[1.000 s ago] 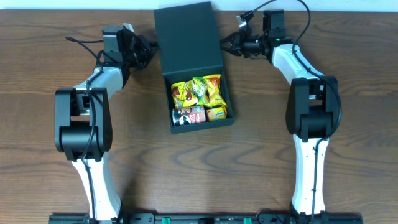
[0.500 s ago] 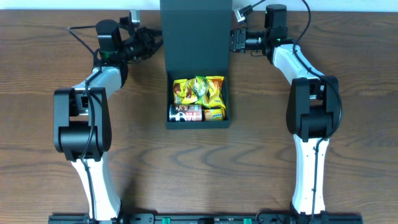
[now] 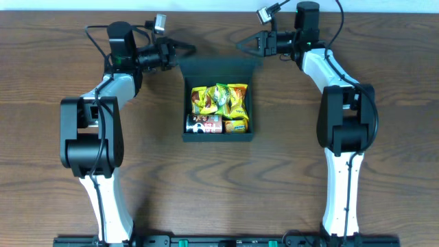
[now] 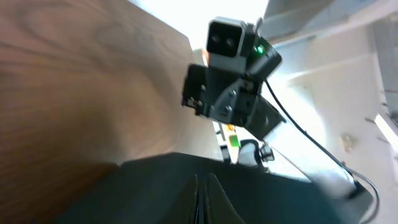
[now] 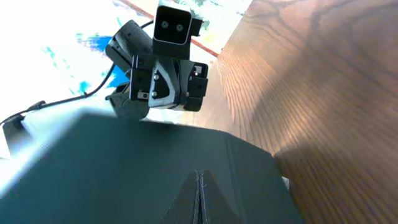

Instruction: Pack container

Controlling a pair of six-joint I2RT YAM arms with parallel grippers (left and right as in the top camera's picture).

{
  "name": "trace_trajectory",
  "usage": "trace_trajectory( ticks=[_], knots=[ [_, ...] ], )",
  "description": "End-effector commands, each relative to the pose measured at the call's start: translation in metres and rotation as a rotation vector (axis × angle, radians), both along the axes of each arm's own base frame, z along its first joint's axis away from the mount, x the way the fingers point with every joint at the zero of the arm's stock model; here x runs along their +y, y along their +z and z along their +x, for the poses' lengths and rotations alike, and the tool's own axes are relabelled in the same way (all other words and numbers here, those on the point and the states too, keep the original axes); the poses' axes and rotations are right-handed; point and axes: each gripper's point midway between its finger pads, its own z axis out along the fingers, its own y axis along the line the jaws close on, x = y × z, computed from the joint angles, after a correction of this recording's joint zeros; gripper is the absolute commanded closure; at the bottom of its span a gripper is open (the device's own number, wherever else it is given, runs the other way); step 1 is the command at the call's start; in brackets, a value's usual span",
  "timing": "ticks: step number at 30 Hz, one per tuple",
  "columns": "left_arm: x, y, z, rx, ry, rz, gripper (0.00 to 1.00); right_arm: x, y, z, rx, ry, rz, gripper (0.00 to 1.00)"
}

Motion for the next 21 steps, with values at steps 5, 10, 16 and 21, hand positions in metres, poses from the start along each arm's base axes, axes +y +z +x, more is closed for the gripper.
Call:
trace_trajectory(
  ticks=[5,10,16,21],
  knots=[
    [-0.004,0.005,-0.011,-0.035,-0.085,-0.018,0.94,-0.002,0.001,0.014,0.036,-0.074,-0.037,0.98],
    [-0.004,0.004,-0.01,-0.018,-0.079,-0.02,0.94,-0.013,-0.028,0.056,0.155,-0.347,-0.174,0.98],
    [-0.003,0.002,-0.004,0.002,-0.045,-0.015,0.94,-0.045,-0.086,0.076,0.356,-0.632,-0.409,0.98],
    [-0.002,0.0,0.0,0.022,-0.015,-0.01,0.94,-0.058,-0.095,0.063,0.338,-0.649,-0.575,0.98]
  ],
)
